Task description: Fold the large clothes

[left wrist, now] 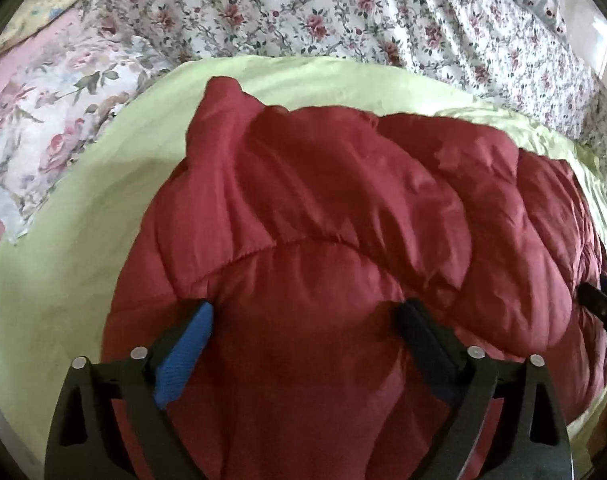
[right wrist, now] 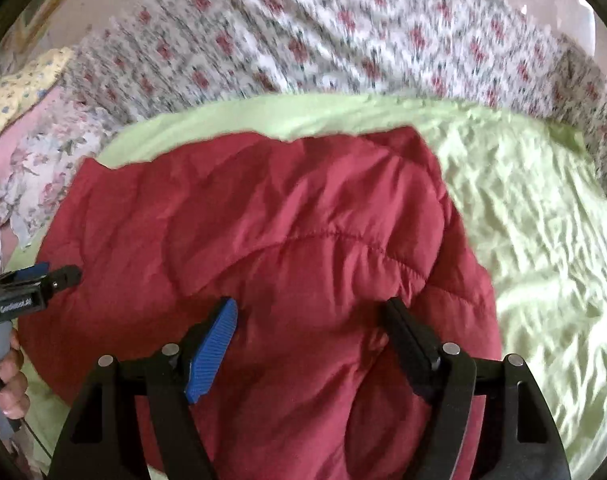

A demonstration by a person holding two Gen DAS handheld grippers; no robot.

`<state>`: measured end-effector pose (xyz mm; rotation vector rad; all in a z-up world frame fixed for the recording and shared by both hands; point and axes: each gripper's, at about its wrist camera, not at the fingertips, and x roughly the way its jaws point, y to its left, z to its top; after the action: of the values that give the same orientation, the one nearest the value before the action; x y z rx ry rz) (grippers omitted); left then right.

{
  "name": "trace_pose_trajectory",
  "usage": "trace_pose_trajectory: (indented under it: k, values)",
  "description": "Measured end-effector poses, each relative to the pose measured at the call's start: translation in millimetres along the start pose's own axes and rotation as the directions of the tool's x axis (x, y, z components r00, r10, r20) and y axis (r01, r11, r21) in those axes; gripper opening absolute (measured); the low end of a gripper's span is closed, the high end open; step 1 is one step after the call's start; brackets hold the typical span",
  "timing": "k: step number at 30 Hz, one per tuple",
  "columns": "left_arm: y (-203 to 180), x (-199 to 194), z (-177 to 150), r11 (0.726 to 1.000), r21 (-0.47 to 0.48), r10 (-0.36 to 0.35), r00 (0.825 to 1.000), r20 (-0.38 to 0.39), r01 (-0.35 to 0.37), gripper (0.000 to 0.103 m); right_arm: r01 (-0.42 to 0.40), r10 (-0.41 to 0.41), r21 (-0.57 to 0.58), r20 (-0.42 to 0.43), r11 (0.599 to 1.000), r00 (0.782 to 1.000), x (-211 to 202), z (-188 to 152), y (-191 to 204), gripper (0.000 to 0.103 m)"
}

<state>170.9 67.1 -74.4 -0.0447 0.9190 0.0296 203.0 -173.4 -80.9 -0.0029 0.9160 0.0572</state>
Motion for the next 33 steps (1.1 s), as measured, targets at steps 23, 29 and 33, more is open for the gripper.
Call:
trace_pose_trajectory:
  k: [23,29,33]
  values:
    - [0.6,-37.6,-11.8,0.998,-0.003,-0.064,0.997,0.035,0.064,0.089,0.009,-0.009,0.063,0.010,0.998,1.000,14.3,-5.0,-9.2,0.082]
    - [-11.7,-16.1,-32.3,0.998,0.059,-0.007,1.000,-0.008,0.007,0.093,0.029,-0.030,0.057,0.028,0.998,0.999,-6.8,-4.4,-2.1,0.080]
    - [-10.6,-16.5,-29.9,0.998,0.056,-0.005,1.000,-0.001,0.005,0.094,0.022,-0.021,-0.005,0.085,1.000,0.996,-50.0,-24.7,19.9,0.080]
